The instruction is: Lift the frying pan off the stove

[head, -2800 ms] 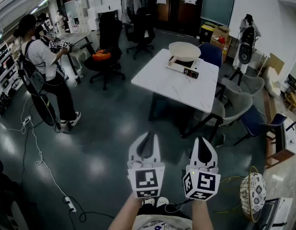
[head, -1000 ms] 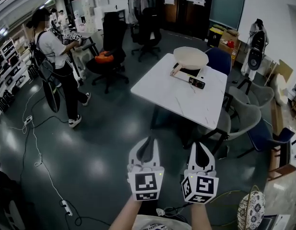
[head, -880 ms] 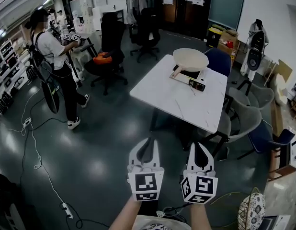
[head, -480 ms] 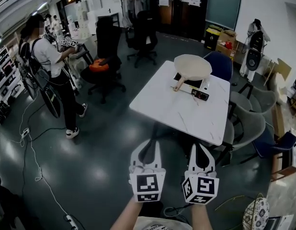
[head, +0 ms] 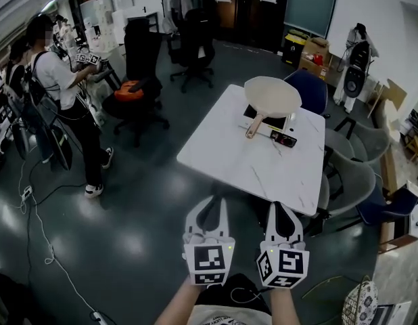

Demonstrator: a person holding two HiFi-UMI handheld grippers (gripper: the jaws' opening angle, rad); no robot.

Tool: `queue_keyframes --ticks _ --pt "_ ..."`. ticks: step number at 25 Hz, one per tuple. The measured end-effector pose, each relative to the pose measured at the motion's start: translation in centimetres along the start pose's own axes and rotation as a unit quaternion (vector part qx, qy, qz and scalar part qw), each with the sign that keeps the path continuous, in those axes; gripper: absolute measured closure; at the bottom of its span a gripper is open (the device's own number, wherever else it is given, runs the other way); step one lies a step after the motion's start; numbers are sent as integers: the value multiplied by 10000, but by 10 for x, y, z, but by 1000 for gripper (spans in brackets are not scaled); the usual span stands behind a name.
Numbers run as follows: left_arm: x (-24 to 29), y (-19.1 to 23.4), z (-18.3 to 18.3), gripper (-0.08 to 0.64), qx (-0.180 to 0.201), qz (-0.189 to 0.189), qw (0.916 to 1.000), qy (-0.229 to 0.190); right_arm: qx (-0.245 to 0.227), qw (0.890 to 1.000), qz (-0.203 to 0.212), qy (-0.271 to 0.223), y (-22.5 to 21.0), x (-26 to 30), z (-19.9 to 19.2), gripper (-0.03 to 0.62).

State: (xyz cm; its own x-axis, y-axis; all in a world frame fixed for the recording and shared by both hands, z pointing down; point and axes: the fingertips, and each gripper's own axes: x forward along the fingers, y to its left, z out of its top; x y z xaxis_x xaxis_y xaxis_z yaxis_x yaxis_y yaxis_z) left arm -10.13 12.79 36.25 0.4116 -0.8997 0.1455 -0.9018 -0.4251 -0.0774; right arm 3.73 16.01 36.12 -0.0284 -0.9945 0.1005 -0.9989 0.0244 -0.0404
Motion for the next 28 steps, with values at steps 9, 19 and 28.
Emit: queue_keyframes --ticks 9,19,28 --pt "46 14 -1 515 -140 -85 9997 161 -31 9997 -127 199 -13 44 1 571" --pt "128 35 8 515 -192 10 9996 182 -29 9997 7 249 -34 130 7 571" --pt "208 36 16 515 -377 -243 9982 401 28 9991 227 363 -61 210 15 571"
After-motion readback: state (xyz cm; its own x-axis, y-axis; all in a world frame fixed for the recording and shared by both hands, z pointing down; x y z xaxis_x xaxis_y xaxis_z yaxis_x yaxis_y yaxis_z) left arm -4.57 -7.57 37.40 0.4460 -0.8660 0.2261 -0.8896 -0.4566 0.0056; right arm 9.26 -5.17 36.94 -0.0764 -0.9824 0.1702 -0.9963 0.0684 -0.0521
